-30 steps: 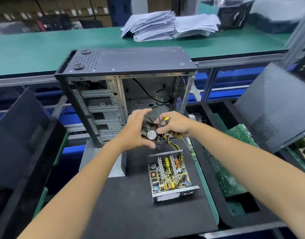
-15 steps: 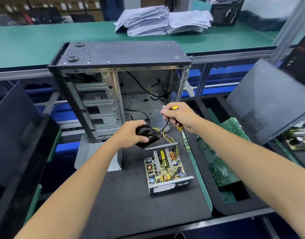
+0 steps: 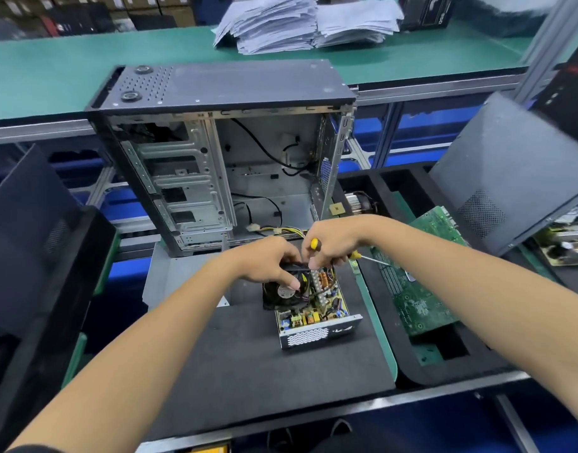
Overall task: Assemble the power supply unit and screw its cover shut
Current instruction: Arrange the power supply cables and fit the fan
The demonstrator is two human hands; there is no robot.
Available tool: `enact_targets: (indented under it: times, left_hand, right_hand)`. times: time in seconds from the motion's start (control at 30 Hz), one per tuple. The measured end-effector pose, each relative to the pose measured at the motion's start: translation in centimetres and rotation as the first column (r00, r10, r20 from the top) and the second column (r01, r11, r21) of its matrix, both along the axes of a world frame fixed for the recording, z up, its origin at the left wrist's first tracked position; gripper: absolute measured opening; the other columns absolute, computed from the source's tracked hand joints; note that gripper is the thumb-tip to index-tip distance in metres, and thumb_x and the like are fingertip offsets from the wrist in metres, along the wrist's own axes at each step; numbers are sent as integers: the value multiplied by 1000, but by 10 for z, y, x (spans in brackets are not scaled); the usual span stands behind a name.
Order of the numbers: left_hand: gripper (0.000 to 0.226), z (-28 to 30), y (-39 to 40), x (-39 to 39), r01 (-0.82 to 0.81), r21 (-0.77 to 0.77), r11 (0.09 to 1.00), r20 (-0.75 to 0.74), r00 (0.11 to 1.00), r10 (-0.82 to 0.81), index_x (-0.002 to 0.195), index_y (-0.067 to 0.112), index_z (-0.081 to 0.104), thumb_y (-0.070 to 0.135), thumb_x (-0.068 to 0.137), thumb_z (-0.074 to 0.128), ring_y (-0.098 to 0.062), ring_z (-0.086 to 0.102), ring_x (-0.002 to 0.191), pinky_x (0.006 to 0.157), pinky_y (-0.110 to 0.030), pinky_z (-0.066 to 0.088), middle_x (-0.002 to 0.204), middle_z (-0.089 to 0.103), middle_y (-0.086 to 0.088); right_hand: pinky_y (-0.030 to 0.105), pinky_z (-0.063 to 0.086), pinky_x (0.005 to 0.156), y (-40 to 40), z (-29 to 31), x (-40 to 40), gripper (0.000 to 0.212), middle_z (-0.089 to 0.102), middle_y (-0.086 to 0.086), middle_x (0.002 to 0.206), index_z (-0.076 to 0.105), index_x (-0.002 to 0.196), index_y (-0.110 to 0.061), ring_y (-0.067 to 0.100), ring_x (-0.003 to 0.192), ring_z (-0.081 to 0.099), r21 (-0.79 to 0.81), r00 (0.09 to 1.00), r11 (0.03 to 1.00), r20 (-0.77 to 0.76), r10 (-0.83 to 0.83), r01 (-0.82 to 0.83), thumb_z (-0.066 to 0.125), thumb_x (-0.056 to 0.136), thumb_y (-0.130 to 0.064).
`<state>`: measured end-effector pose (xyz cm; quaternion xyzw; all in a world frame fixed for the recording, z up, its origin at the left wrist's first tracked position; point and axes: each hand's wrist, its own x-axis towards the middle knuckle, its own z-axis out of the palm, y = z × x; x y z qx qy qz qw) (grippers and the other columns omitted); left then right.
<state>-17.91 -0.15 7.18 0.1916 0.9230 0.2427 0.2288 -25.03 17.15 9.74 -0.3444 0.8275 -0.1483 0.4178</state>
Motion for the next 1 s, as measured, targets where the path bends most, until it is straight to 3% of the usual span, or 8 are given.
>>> enact_targets:
  times: [0.13, 0.3, 0.4, 0.6, 0.7, 0.8, 0.9, 1.0]
  left_hand:
    - [38, -13, 6, 8, -32, 18, 999, 17, 999, 32, 84, 3, 60, 33, 75, 80, -15, 31, 60, 53, -26, 24, 65, 42, 0]
    - [26, -25, 11, 15, -62, 98, 993, 50, 997, 57, 86, 8, 64, 28, 78, 77, -16, 38, 65, 62, -32, 32, 73, 53, -11]
    - [30, -29, 13, 19, -71, 135, 988, 119, 991, 55, 93, 7, 65, 28, 77, 79, -13, 44, 67, 64, -26, 36, 81, 61, -13]
    - [27, -43, 17, 25, -54, 119, 991, 226, 974, 26, 98, 7, 63, 23, 80, 77, -3, 48, 69, 63, -12, 37, 86, 60, 4]
    - [16, -50, 19, 25, -49, 85, 995, 258, 966, 26, 94, 17, 62, 18, 83, 74, -5, 54, 74, 66, -12, 41, 86, 62, 7]
    - [15, -55, 21, 27, -57, 78, 995, 258, 965, 36, 94, 22, 63, 15, 84, 72, -2, 54, 71, 62, -8, 40, 80, 61, 12]
    - [14, -56, 22, 26, -43, 64, 997, 236, 972, 27, 90, 23, 63, 15, 83, 72, 4, 50, 66, 57, -5, 36, 75, 57, 17]
    - [16, -57, 25, 26, -23, 36, 999, 204, 979, 15, 84, 23, 60, 13, 82, 72, -2, 47, 64, 60, -17, 37, 71, 54, 16]
  right_hand:
    - [20, 37, 45, -2, -6, 9, 19, 48, -2, 55, 61, 82, -8, 13, 46, 44, 64, 995, 996, 81, 50, -55, 69, 87, -24]
    - [28, 36, 57, 1, -16, 14, 28, 46, 4, 58, 65, 93, -18, 22, 57, 40, 127, 994, 986, -25, 109, -105, 76, 79, -40]
    - [27, 34, 54, 5, -23, 17, 20, 46, 0, 54, 65, 83, -28, 21, 56, 40, 138, 993, 984, -27, 118, -114, 78, 76, -41]
    - [40, 51, 78, 6, -41, 27, 37, 69, 15, 99, 69, 101, -21, 31, 84, 59, 202, 979, 965, -80, 187, -168, 81, 72, -41]
    - [30, 44, 67, 5, -49, 32, 39, 66, 7, 88, 71, 101, -17, 24, 78, 55, 216, 971, 956, -89, 223, -199, 82, 71, -40]
    - [30, 46, 69, 5, -55, 36, 44, 67, 7, 95, 71, 106, -13, 24, 82, 57, 242, 962, 943, -94, 256, -228, 83, 71, -38]
    - [35, 50, 81, 8, -57, 34, 29, 69, 8, 100, 72, 103, -17, 25, 90, 62, 219, 971, 953, -67, 229, -210, 77, 79, -34]
    - [34, 52, 81, 9, -55, 32, 15, 70, 3, 88, 75, 94, -17, 22, 84, 63, 166, 971, 964, -81, 223, -207, 72, 84, -28]
